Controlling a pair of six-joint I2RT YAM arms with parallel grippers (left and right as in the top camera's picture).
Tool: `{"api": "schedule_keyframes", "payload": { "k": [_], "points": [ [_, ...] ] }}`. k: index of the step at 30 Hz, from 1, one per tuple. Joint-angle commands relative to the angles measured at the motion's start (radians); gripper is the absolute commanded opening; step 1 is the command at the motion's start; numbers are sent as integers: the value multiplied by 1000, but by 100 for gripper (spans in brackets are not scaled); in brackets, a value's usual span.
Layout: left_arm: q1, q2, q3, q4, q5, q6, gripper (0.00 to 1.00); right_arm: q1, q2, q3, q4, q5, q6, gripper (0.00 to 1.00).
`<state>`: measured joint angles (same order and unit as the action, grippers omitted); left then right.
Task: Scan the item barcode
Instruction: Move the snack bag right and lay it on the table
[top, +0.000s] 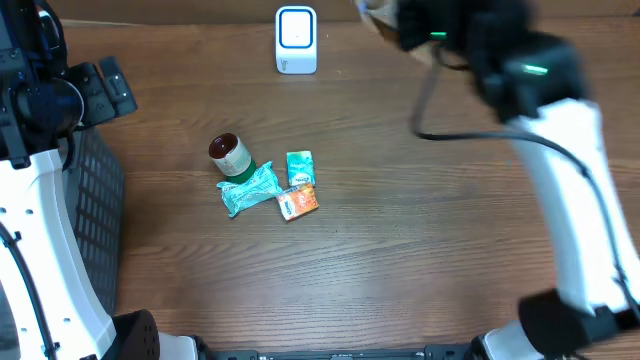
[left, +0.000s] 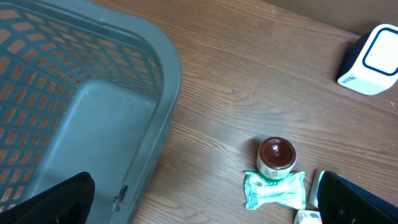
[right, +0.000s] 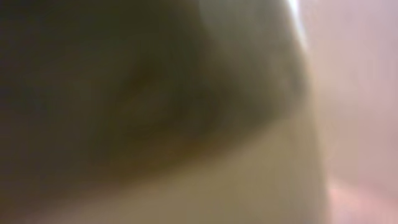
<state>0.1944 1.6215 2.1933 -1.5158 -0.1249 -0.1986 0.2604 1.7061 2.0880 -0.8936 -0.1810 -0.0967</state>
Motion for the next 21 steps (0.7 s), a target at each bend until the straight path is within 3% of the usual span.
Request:
{"api": "schedule_keyframes", "payload": {
  "k": [1, 5, 10, 21],
  "points": [
    [2, 2, 2, 2, -9, 19, 100, -158, -50, 0, -161, -269, 256, 4],
    [2, 2, 2, 2, -10, 19, 99, -372, -43, -10, -438, -282, 264, 4],
    [2, 2, 2, 2, -10, 19, 100, -528, 3, -126, -557, -348, 145, 4],
    [2, 2, 2, 2, -10, 19, 99, -657, 35, -623, -290, -332, 118, 4]
  ]
}}
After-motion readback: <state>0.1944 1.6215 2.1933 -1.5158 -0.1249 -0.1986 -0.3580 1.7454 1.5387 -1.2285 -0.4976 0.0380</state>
